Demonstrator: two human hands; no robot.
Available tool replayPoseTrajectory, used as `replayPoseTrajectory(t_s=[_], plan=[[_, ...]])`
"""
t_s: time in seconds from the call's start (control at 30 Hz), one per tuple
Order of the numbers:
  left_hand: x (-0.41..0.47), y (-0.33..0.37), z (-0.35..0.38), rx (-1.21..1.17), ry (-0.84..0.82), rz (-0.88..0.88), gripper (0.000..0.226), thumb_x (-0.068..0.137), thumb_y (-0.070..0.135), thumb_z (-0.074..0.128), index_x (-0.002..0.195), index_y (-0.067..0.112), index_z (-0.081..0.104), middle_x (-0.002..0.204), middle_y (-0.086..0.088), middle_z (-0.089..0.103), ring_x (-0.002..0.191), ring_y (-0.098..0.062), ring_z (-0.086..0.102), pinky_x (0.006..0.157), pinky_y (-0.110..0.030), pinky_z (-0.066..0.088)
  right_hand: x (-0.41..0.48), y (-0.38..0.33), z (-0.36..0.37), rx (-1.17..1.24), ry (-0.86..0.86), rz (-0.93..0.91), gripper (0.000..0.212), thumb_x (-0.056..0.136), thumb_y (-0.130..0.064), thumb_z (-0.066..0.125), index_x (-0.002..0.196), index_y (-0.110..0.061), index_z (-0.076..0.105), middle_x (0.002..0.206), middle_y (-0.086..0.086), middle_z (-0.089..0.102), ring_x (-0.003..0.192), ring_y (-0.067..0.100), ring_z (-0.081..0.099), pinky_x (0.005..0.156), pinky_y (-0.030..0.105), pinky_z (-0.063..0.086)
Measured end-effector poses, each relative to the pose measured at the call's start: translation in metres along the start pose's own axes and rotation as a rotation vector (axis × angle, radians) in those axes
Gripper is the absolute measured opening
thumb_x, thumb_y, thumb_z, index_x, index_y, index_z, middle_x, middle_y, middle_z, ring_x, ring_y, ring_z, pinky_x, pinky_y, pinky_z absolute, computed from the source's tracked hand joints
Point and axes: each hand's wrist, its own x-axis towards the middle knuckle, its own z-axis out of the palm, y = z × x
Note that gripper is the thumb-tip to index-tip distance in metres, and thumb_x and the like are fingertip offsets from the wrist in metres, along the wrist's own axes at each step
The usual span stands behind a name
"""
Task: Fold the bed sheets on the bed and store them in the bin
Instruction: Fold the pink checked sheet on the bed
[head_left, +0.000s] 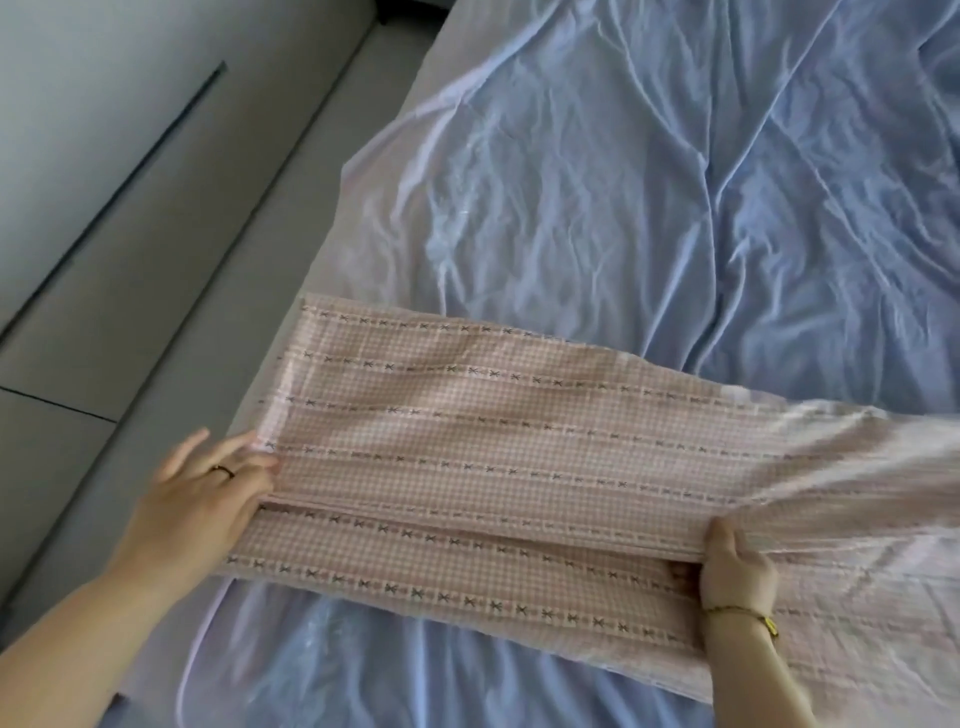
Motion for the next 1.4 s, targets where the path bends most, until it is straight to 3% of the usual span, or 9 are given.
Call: replayPoseTrajectory(t_s=[0.13,0.2,0.43,0.6,0.77,0.9,1.0,1.23,1.4], plan=[[0.002,0.016,-0.005,-0.072,-0.099,-0.21,0.038,0.062,0.029,0.032,0.061,0.018,0.068,0.084,-0.003,0.073,0.096,-0.016,0.051,0.11,-0.018,-0.008,0.001,-0.01,-0.007,0.171,-0.084,0.122,0.036,0.096,-0.027,0.046,0.068,-0.005,0.054,0.03,0.001,0.051,0.023,0.011,0.047,0.028,0.017,0.04],[0.012,0.039,-0.012,-0.136,-0.062,-0.218,0.042,0.061,0.033,0.033,0.066,0.015,0.071,0.088,-0.007,0.072,0.092,-0.024,0.06,0.112,-0.03,0.01,0.002,-0.013,-0.008,0.189,-0.119,0.155,0.034,0.096,-0.029,0.045,0.071,-0.007,0.053,0.031,0.002,0.052,0.023,0.011,0.047,0.028,0.015,0.039],[0.067,0.214,0.007,-0.308,-0.098,0.327,0.046,0.075,0.035,0.041,0.106,0.014,0.068,0.109,-0.003,0.068,0.104,-0.014,0.056,0.084,-0.024,0.048,0.001,-0.017,-0.02,0.265,-0.31,0.231,0.03,0.095,-0.026,0.048,0.093,0.004,0.054,0.042,0.005,0.06,0.032,0.013,0.054,0.035,0.019,0.046],[0.108,0.326,0.039,-0.281,-0.304,0.305,0.057,0.095,0.041,0.042,0.146,0.025,0.022,0.154,0.008,0.015,0.14,-0.011,0.022,0.111,-0.022,0.019,0.048,-0.018,-0.077,0.374,-0.423,0.145,0.029,0.093,-0.027,0.051,0.094,0.0,0.06,0.085,0.014,0.067,0.067,0.021,0.065,0.065,0.033,0.055],[0.156,0.448,0.074,-0.172,-0.186,0.416,0.049,0.064,0.037,0.06,0.103,0.009,0.069,0.103,-0.007,0.07,0.078,-0.024,0.07,0.062,-0.032,0.055,0.139,-0.005,-0.184,0.205,-0.203,-0.026,0.018,0.093,-0.025,0.051,0.085,-0.01,0.057,0.081,0.008,0.065,0.074,0.023,0.062,0.07,0.037,0.053],[0.191,0.564,0.089,-0.143,-0.172,0.4,0.054,0.057,0.025,0.079,0.106,0.004,0.067,0.095,-0.01,0.071,0.075,-0.03,0.069,0.062,-0.035,0.055,0.221,0.01,-0.295,-0.047,0.015,-0.208,0.011,0.094,-0.021,0.049,0.099,-0.013,0.054,0.072,-0.01,0.052,0.065,0.01,0.05,0.055,0.022,0.038],[0.218,0.629,0.085,-0.137,-0.208,0.284,0.068,0.064,0.017,0.081,0.126,0.007,0.055,0.112,-0.013,0.066,0.093,-0.033,0.064,0.076,-0.037,0.053,0.279,0.014,-0.347,0.029,-0.076,-0.126,0.014,0.093,-0.018,0.049,0.1,-0.008,0.056,0.075,-0.001,0.058,0.067,0.016,0.057,0.059,0.026,0.045],[0.271,0.684,0.101,0.012,0.055,0.445,0.064,0.037,-0.004,0.084,0.099,0.003,0.07,0.08,-0.014,0.071,0.049,-0.03,0.063,0.034,-0.028,0.044,0.338,0.023,-0.359,0.381,-0.32,0.175,0.028,0.096,-0.022,0.045,0.077,-0.005,0.056,0.045,0.006,0.061,0.038,0.015,0.059,0.038,0.022,0.047],[0.286,0.702,0.088,-0.161,0.2,0.469,0.04,0.063,0.017,0.038,0.078,0.008,0.074,0.045,-0.005,0.058,0.034,-0.02,0.054,0.032,-0.016,0.036,0.349,0.022,-0.363,0.574,-0.379,0.314,0.041,0.095,-0.036,0.046,0.071,-0.004,0.054,0.046,0.006,0.056,0.037,0.015,0.051,0.038,0.022,0.045]])
